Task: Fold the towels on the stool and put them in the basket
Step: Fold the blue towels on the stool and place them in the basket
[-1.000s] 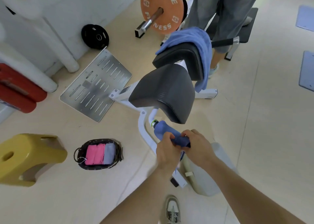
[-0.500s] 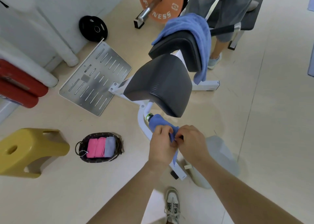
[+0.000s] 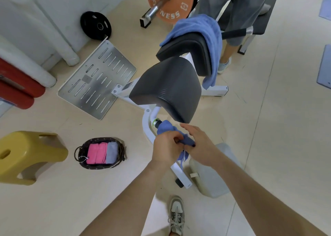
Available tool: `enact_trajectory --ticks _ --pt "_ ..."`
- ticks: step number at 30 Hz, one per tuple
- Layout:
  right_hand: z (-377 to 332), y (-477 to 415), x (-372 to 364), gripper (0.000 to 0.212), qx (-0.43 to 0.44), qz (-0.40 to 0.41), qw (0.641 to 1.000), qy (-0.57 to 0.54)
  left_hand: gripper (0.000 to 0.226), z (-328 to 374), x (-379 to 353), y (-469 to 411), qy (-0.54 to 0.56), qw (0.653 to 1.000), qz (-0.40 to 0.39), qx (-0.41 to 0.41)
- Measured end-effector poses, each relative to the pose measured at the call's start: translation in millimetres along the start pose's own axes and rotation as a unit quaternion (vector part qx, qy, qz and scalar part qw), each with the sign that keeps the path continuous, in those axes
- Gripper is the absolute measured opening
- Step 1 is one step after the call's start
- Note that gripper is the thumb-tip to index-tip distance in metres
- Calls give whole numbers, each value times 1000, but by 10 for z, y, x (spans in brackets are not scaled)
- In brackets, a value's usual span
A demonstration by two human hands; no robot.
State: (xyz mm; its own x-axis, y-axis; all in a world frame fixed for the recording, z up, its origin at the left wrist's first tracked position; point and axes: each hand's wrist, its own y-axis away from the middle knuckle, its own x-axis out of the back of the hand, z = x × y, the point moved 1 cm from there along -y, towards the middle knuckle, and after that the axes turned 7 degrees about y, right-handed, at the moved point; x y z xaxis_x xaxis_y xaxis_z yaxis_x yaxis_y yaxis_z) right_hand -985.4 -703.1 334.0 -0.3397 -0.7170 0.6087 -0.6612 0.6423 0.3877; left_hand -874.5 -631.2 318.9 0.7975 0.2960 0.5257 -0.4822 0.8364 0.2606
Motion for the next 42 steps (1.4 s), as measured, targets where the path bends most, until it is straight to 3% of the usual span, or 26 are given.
enact_trajectory --ticks 4,7,8,11,15,19,21,25,30,33,37,42 --pt "-406 102 255 44 62 -69 995 -34 21 130 426 105 133 987 -37 80" --pt "-806 228 335 26 64 -87 994 -7 26 245 970 294 313 934 -115 128" --pt "-978 276 344 18 71 -95 993 -10 26 264 1156 377 351 917 -144 127" --pt "-1563 400 297 29 75 -113 990 -30 26 285 1687 655 427 876 -192 118" --pt "-2409 595 -9 32 48 -104 992 -46 18 289 2448 1200 459 871 -163 57" --pt "-3243 807 -289 29 83 -164 983 5 22 261 3037 1703 264 964 29 -30" --pt "-3748 973 -505 32 113 -206 970 70 25 178 3425 2018 144 980 118 -66" --pt "-4700 1242 -926 42 177 -223 943 175 40 -55 4267 2586 -14 964 241 -108" --pt "-5643 1426 -1401 41 234 -235 910 250 23 -503 5248 3150 -74 934 348 -22" --pt "-5957 1313 -1677 38 260 -232 886 305 24 -885 5772 3345 -96 926 364 14" --pt "-6165 931 -2124 42 314 -225 840 380 29 -1501 6383 3418 -115 944 273 142" --pt "-6352 181 -2695 36 379 -171 805 422 37 -2191 7015 3311 -81 952 243 169"
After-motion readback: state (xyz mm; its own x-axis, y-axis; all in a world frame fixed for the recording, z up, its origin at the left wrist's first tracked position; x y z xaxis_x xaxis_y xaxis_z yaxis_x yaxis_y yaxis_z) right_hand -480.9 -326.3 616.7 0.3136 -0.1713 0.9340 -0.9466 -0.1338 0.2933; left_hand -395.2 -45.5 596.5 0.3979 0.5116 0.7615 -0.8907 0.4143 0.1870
